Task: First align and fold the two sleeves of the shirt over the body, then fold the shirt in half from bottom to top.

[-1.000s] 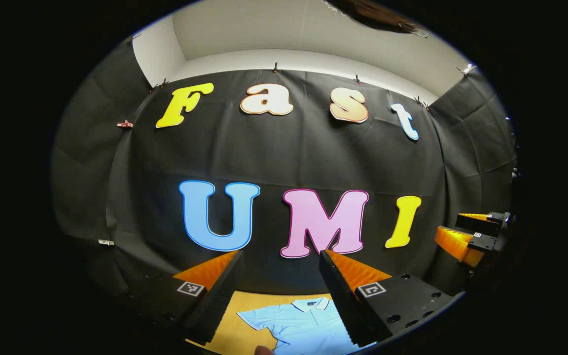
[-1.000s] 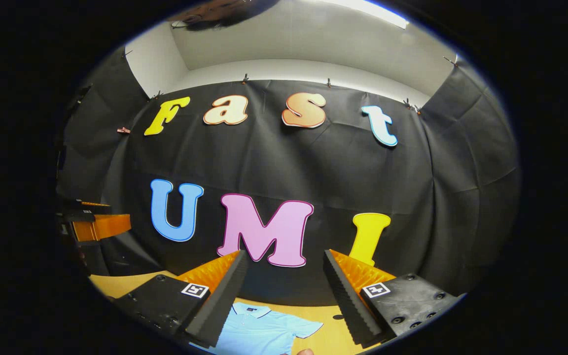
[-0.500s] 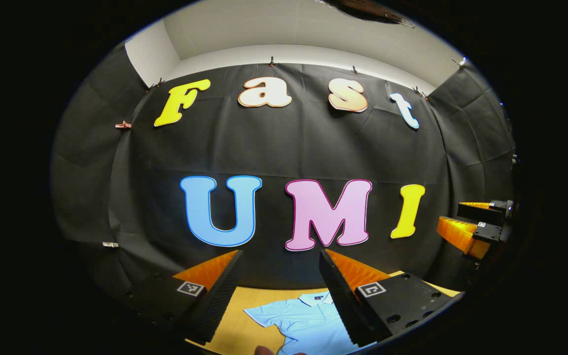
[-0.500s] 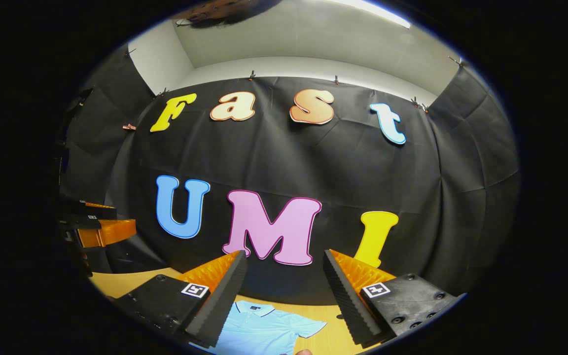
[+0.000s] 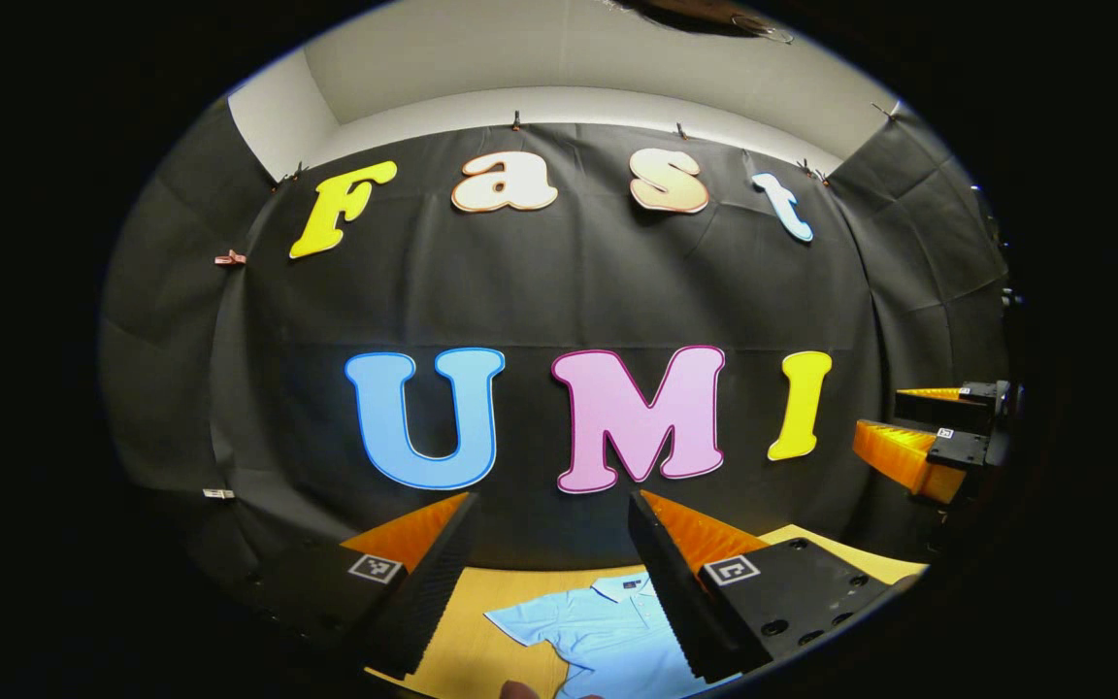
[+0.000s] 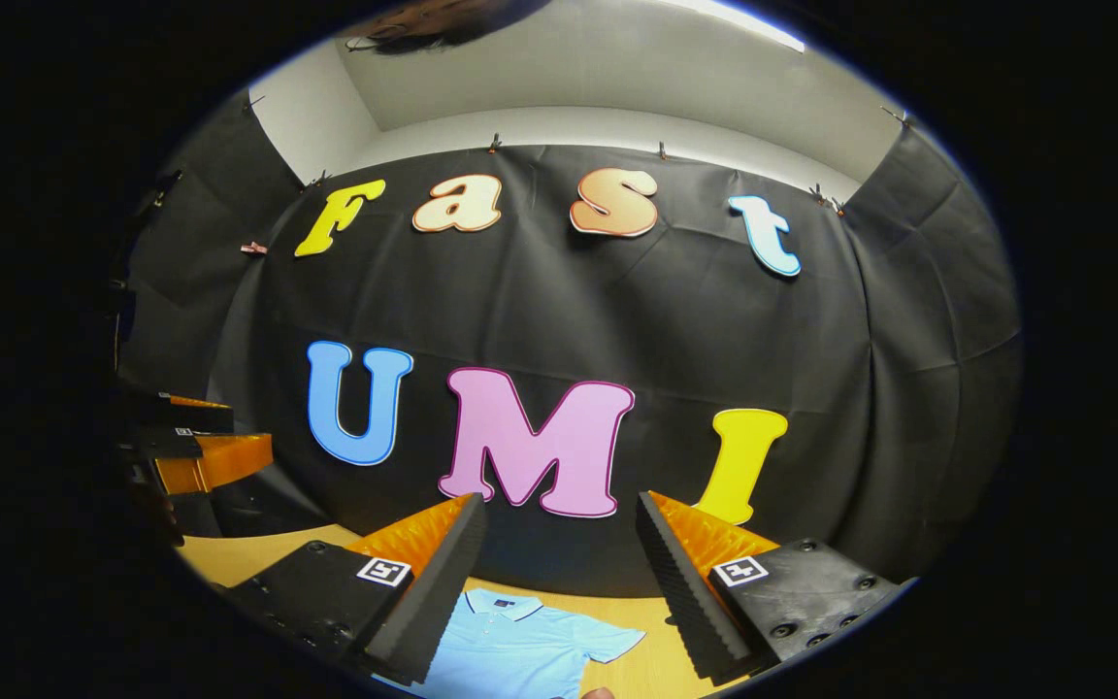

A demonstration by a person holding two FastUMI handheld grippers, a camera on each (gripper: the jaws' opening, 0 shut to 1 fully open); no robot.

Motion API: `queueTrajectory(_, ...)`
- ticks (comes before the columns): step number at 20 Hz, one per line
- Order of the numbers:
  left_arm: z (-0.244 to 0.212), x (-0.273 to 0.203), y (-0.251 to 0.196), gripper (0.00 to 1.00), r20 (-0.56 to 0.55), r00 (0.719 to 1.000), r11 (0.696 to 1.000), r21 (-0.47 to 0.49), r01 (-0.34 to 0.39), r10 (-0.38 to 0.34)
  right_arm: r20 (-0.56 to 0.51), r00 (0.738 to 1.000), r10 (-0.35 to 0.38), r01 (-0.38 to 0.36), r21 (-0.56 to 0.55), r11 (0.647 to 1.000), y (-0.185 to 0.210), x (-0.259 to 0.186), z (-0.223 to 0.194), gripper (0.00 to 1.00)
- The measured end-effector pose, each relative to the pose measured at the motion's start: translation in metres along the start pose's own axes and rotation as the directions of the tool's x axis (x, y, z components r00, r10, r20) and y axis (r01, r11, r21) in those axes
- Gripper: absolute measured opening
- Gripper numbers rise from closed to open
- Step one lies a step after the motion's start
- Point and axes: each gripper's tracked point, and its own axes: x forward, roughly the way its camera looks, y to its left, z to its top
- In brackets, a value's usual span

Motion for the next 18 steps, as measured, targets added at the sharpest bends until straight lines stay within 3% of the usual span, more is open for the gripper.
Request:
queueTrajectory(3, -0.001, 0.004, -0.003, 0.97, 0.011, 1.0, 1.0, 0.017, -0.001, 0.0, -0.146, 0.988, -0.046, 0.05, 0.023, 0.998, -0.018, 0.026, -0.042, 0.96)
queueTrajectory(6, -0.006, 0.013, -0.01, 0.97, 0.02, 1.0, 1.0, 0.028, 0.0, 0.0, -0.328, 0.944, -0.027, 0.062, 0.099, 0.993, -0.032, 0.068, -0.117, 0.97)
queueTrajectory(8, -0.011, 0.019, -0.015, 0.97, 0.016, 1.0, 1.0, 0.03, -0.005, 0.004, -0.478, 0.879, 0.002, 0.082, 0.154, 0.985, -0.045, 0.094, -0.19, 0.97)
queueTrajectory(10, -0.018, 0.028, -0.02, 0.97, 0.007, 1.0, 0.999, 0.028, -0.015, 0.015, -0.608, 0.794, 0.028, 0.139, 0.225, 0.964, -0.063, 0.113, -0.277, 0.97)
queueTrajectory(13, -0.035, 0.043, -0.028, 0.97, -0.029, 0.999, 1.0, 0.016, -0.026, 0.026, -0.745, 0.667, -0.002, 0.244, 0.215, 0.946, -0.094, 0.135, -0.396, 0.97)
queueTrajectory(15, -0.047, 0.049, -0.032, 0.97, -0.051, 0.998, 0.999, 0.011, -0.045, 0.046, -0.792, 0.609, -0.047, 0.299, 0.174, 0.938, -0.117, 0.145, -0.463, 0.95)
queueTrajectory(18, -0.067, 0.056, -0.035, 0.97, -0.089, 0.994, 0.998, 0.011, -0.066, 0.066, -0.849, 0.524, -0.066, 0.371, 0.158, 0.915, -0.132, 0.152, -0.528, 0.95)
